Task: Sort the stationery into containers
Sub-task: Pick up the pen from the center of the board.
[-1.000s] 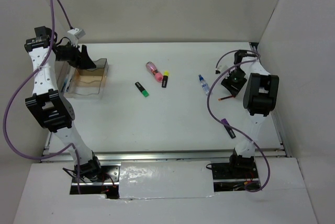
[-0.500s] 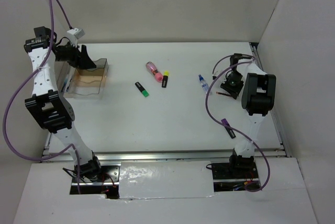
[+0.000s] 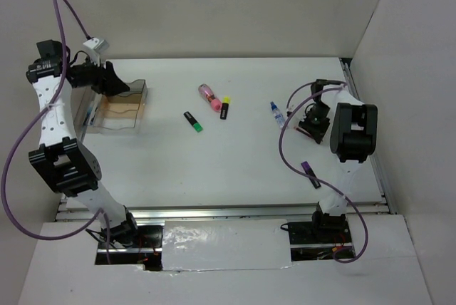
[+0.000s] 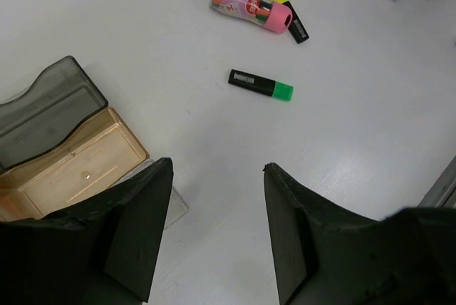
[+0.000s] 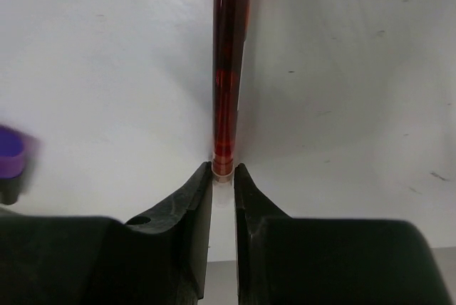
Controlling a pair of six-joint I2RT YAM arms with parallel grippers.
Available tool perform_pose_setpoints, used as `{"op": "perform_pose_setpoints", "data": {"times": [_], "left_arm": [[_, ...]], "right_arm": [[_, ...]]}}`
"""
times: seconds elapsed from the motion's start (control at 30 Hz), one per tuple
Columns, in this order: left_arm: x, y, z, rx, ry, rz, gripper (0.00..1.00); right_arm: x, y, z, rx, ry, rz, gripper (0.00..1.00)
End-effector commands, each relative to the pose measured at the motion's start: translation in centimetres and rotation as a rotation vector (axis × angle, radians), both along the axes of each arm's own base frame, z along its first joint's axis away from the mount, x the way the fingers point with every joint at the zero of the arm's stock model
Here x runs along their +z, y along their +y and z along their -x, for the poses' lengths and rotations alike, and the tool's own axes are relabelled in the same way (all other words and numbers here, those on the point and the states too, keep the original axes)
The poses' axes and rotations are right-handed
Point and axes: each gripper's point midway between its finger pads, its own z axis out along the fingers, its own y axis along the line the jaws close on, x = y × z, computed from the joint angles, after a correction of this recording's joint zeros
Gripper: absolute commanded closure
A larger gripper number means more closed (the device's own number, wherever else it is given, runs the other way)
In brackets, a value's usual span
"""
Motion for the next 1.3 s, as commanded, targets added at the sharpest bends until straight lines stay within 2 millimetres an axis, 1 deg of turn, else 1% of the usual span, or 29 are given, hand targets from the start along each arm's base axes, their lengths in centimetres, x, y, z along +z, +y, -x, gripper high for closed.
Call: {"op": "perform_pose_setpoints", "data": {"times": [0.0, 0.03, 0.07, 0.1, 0.13, 0.2, 0.23, 0.27, 0.33, 0.37, 0.43, 0.47, 0.5, 0.53, 0.57, 0.6, 0.63, 0.67, 0.73, 0.77, 0.8, 0.83, 0.9, 0.93, 0.97, 1.03, 1.07, 1.1, 1.27], "left_arm": [[3.4, -1.1, 0.2, -0.029, -0.138, 0.024, 0.34], [4.0, -1.2, 0.2, -0.034, -0.188, 0.006, 0.33], [4.5, -1.3, 0.2, -0.036, -0.214, -0.003, 0.33], [4.9, -1.7, 0.5, -0.039, -0.244, -0.017, 0.33], [5.6, -1.6, 0.1, -0.037, -0.295, -0.055, 0.33], [6.0, -3.1, 0.4, -0.111, -0.376, -0.131, 0.33], [6.2, -4.1, 1.4, -0.152, -0.398, -0.167, 0.32], [6.2, -6.0, 1.8, -0.223, -0.436, -0.212, 0.32], [5.9, -7.9, 2.9, -0.301, -0.514, -0.318, 0.33], [5.8, -9.9, 3.2, -0.379, -0.58, -0.373, 0.33], [5.0, -11.8, 5.1, -0.446, -0.637, -0.435, 0.36], [5.0, -14.3, 6.0, -0.54, -0.719, -0.479, 0.37], [4.0, -15.4, 7.7, -0.585, -0.752, -0.502, 0.38], [3.8, -16.6, 8.7, -0.63, -0.802, -0.53, 0.38], [1.3, -19.0, 9.9, -0.727, -0.858, -0.578, 0.39], [2.4, -19.8, 11.5, -0.745, -0.963, -0.611, 0.39], [2.3, -22.1, 13.4, -0.816, -1.048, -0.606, 0.39], [1.6, -22.4, 14.0, -0.816, -1.13, -0.674, 0.42], [0.7, -23.8, 15.3, -0.871, -1.19, -0.719, 0.44], [0.1, -25.4, 16.9, -0.938, -1.227, -0.716, 0.47], [-0.3, -25.6, 17.2, -0.951, -1.221, -0.741, 0.47], [-0.5, -26.9, 18.4, -0.993, -1.231, -0.717, 0.49], [-1.3, -27.5, 18.8, -1.006, -1.196, -0.731, 0.51], [-1.7, -28.5, 19.7, -1.039, -1.199, -0.723, 0.52], [-2.6, -28.9, 19.9, -1.054, -1.183, -0.735, 0.54], [-3.0, -29.6, 19.9, -1.043, -1.198, -0.784, 0.56], [-4.1, -29.8, 19.9, -1.052, -1.184, -0.806, 0.55], [-4.5, -30.0, 19.9, -1.051, -1.186, -0.823, 0.56], [-5.5, -31.0, 20.1, -1.052, -1.202, -0.86, 0.52]], "right_arm": [[4.0, 1.7, 0.5, 0.007, -0.029, -0.094, 1.0], [4.6, 2.5, 1.5, 0.0, 0.008, -0.133, 1.0], [5.9, 2.9, 0.7, -0.004, -0.02, -0.149, 1.0], [6.7, 3.4, 0.6, -0.009, -0.025, -0.17, 1.0], [7.4, 4.7, 1.3, -0.028, 0.002, -0.224, 1.0], [9.3, 6.2, 1.3, -0.03, -0.029, -0.289, 1.0], [9.8, 8.0, 1.6, -0.024, -0.028, -0.352, 1.0], [10.6, 9.0, 2.2, -0.017, -0.039, -0.383, 1.0], [11.3, 11.8, 3.2, 0.018, -0.024, -0.433, 1.0], [11.9, 13.3, 3.9, 0.023, -0.014, -0.487, 1.0], [12.7, 16.2, 5.7, 0.048, 0.048, -0.548, 1.0], [13.0, 17.3, 6.1, 0.052, 0.06, -0.578, 1.0], [13.5, 18.9, 6.8, 0.046, 0.082, -0.631, 1.0], [13.8, 20.5, 7.9, 0.086, 0.104, -0.653, 1.0], [14.2, 21.9, 8.6, 0.099, 0.123, -0.695, 1.0], [14.5, 22.9, 9.2, 0.102, 0.143, -0.714, 1.0], [14.6, 24.4, 10.2, 0.136, 0.17, -0.729, 1.0], [15.1, 25.6, 10.8, 0.139, 0.193, -0.77, 1.0], [15.5, 27.1, 12.0, 0.152, 0.235, -0.808, 1.0], [15.7, 28.1, 12.8, 0.168, 0.258, -0.823, 1.0], [16.3, 29.0, 13.5, 0.158, 0.289, -0.863, 1.0], [16.4, 29.6, 14.0, 0.156, 0.315, -0.878, 1.0], [17.1, 31.2, 15.3, 0.153, 0.374, -0.923, 1.0], [17.1, 31.7, 15.8, 0.146, 0.402, -0.933, 1.0], [17.2, 32.1, 16.1, 0.138, 0.424, -0.942, 1.0], [16.9, 33.0, 17.1, 0.123, 0.492, -0.956, 1.0], [16.8, 33.4, 17.6, 0.119, 0.522, -0.956, 1.0], [16.4, 33.7, 17.9, 0.111, 0.549, -0.954, 1.0], [17.3, 35.1, 18.6, 0.064, 0.637, -1.034, 1.0]]}}
